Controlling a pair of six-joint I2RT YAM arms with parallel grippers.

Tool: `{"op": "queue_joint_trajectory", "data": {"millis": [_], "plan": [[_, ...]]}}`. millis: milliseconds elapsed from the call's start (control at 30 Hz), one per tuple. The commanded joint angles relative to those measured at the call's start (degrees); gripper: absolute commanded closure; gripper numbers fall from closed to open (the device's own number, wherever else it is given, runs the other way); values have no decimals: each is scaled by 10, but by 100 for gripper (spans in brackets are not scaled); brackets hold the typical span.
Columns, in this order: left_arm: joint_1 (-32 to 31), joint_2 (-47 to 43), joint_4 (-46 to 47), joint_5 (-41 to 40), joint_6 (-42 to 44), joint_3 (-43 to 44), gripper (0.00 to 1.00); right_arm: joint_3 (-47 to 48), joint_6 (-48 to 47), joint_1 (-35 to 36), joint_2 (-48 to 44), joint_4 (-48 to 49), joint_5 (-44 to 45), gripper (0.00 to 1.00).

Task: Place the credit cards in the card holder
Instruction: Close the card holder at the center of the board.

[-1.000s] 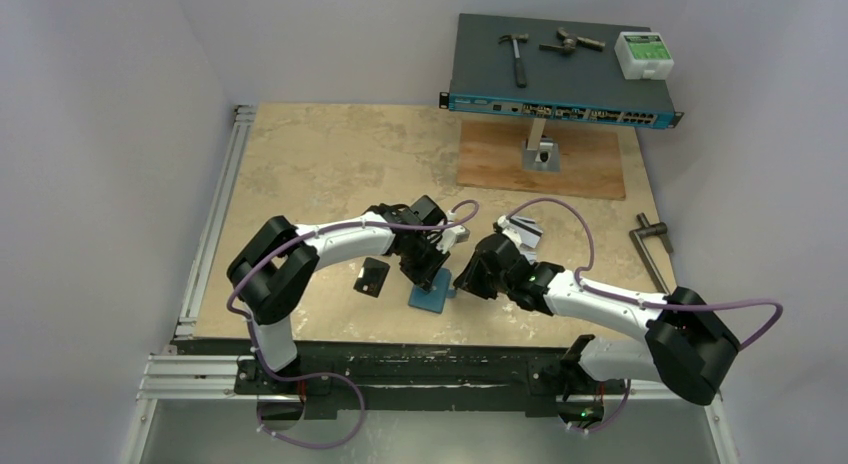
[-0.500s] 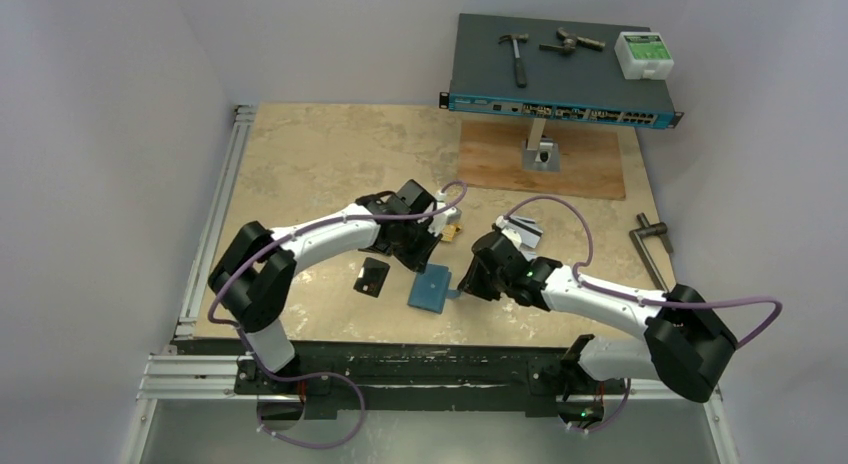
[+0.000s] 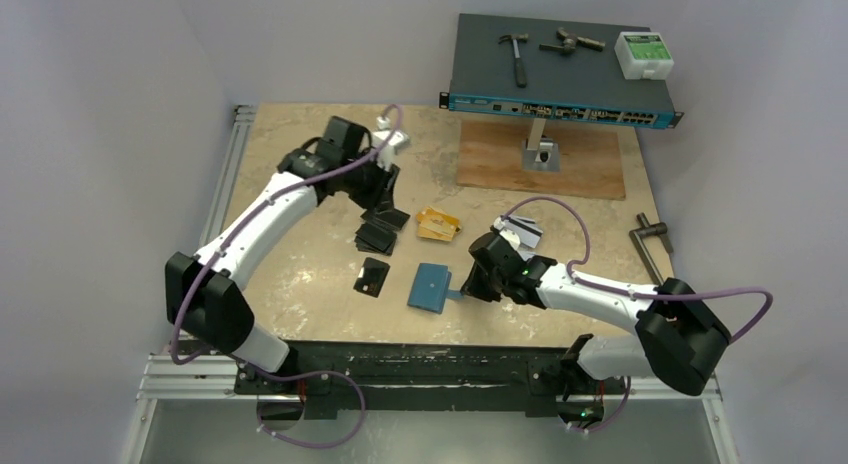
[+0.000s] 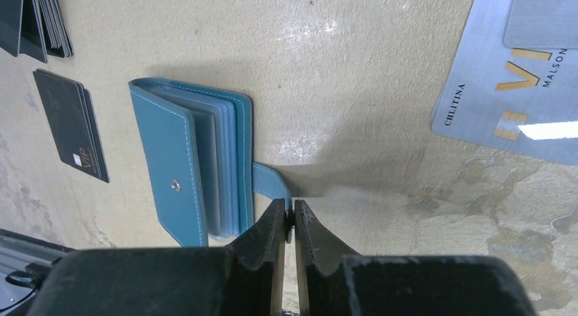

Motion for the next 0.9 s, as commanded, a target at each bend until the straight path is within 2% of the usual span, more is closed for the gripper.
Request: {"op": "queue_joint_trajectory", "data": {"millis": [0, 33, 67, 200, 267, 333, 433, 567, 700, 800, 867], "plan": [[110, -42, -27, 147, 9, 22, 33, 11, -9, 3, -6, 6, 10, 94], [117, -42, -37, 151, 19, 24, 19, 11, -9, 3, -7, 5, 11, 95], [115, -45, -39, 147, 38, 18, 13, 11, -8, 3, -9, 5, 13, 95], [72, -119, 62, 153, 114, -107, 0, 4, -4, 2, -17, 9, 13, 97], [41, -122, 86, 170, 146, -148, 0, 1, -2, 2, -18, 16, 11, 98], [31, -118, 127, 222, 169, -194, 0, -1, 1, 2, -16, 17, 9, 100], [18, -102, 120, 281, 274, -224, 0, -2, 1, 0, -13, 18, 5, 100], [18, -118, 43, 313, 497, -250, 0, 7, -3, -3, -4, 12, 5, 100], [18, -145, 10, 324, 734, -286, 0, 14, -3, -5, -1, 17, 5, 100], [15, -120, 57, 375, 776, -291, 0, 12, 0, -5, -3, 24, 1, 100], [-8, -110, 67, 377, 804, -297, 0, 13, -2, -6, -5, 20, 0, 100]]}}
